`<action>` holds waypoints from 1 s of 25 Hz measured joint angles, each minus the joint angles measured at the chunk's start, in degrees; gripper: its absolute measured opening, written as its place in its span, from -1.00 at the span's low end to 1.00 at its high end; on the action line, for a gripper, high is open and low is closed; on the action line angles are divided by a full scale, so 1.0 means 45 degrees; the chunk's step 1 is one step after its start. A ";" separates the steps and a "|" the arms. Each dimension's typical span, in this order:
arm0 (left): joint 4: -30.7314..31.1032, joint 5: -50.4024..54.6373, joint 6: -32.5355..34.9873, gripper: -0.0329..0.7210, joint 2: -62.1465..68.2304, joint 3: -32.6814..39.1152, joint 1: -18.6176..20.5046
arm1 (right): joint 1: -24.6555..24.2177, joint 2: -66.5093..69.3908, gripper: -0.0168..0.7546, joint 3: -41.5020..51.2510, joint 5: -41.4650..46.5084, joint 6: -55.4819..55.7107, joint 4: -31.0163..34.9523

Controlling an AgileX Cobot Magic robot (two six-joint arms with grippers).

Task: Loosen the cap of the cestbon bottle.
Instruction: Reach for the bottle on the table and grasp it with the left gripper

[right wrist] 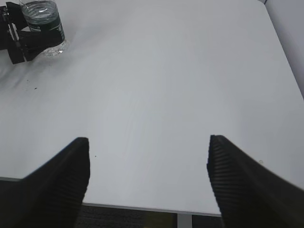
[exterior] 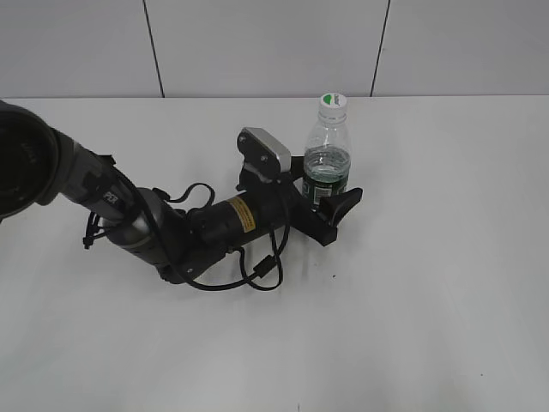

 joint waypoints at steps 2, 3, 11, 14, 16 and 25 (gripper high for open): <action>0.0000 0.0054 0.0000 0.63 0.0000 -0.0012 -0.0011 | 0.0000 0.0000 0.57 0.0000 0.0000 0.0000 0.0000; 0.0000 0.0057 0.0000 0.63 0.0000 -0.0014 -0.0011 | 0.0000 0.0000 0.57 0.0000 0.0000 0.0000 0.0000; -0.0106 0.0132 0.0000 0.62 0.0000 -0.0094 -0.0011 | 0.0000 0.0000 0.57 0.0000 0.0000 0.0000 0.0000; -0.0118 0.0197 0.0000 0.62 0.0064 -0.0395 -0.0011 | 0.0000 0.0000 0.57 0.0000 0.0000 0.0000 0.0000; -0.0118 0.0441 0.0000 0.62 0.0147 -0.0556 -0.0047 | 0.0000 0.0000 0.57 0.0000 0.0000 0.0000 0.0000; -0.0095 0.0698 0.0000 0.62 0.0201 -0.0840 -0.0155 | 0.0000 0.0000 0.57 0.0000 0.0000 0.0000 0.0000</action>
